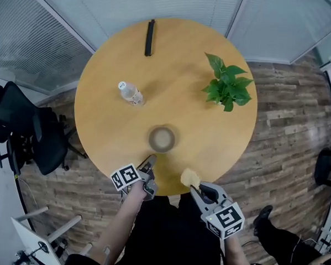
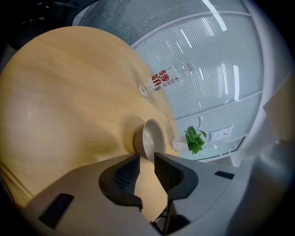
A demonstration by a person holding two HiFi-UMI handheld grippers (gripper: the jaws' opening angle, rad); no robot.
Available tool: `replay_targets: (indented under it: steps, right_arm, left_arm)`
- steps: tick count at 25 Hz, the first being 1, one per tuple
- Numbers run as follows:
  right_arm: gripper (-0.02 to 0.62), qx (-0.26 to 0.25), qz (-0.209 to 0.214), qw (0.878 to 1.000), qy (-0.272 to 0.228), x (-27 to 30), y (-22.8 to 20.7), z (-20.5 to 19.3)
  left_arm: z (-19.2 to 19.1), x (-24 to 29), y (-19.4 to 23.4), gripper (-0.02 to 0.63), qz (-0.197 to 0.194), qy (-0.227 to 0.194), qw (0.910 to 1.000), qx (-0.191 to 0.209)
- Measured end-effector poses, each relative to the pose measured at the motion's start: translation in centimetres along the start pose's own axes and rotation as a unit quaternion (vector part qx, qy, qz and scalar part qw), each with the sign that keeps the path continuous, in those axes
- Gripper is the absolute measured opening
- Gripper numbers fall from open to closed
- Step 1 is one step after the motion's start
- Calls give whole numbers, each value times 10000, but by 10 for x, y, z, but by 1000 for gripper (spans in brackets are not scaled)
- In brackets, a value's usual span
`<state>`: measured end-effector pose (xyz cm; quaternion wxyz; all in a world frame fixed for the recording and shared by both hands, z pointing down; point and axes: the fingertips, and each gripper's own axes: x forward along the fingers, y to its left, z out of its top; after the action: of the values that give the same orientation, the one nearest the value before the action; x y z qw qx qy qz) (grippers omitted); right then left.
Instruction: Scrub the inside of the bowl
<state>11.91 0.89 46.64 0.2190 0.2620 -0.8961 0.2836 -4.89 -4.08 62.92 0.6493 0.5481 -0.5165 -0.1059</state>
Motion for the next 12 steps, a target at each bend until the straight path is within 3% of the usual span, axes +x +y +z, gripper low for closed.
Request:
replay_targets:
  steps: [6,12]
  right_arm:
    - [51,-146,204,9996,117,-13,-24,-2]
    - [51,-208,246,9993,191,-26,-39,-5]
  left_arm:
    - [0,11,8,94,128,-743,9952,-629]
    - [7,23,15,108,293,-1146,9902,-749]
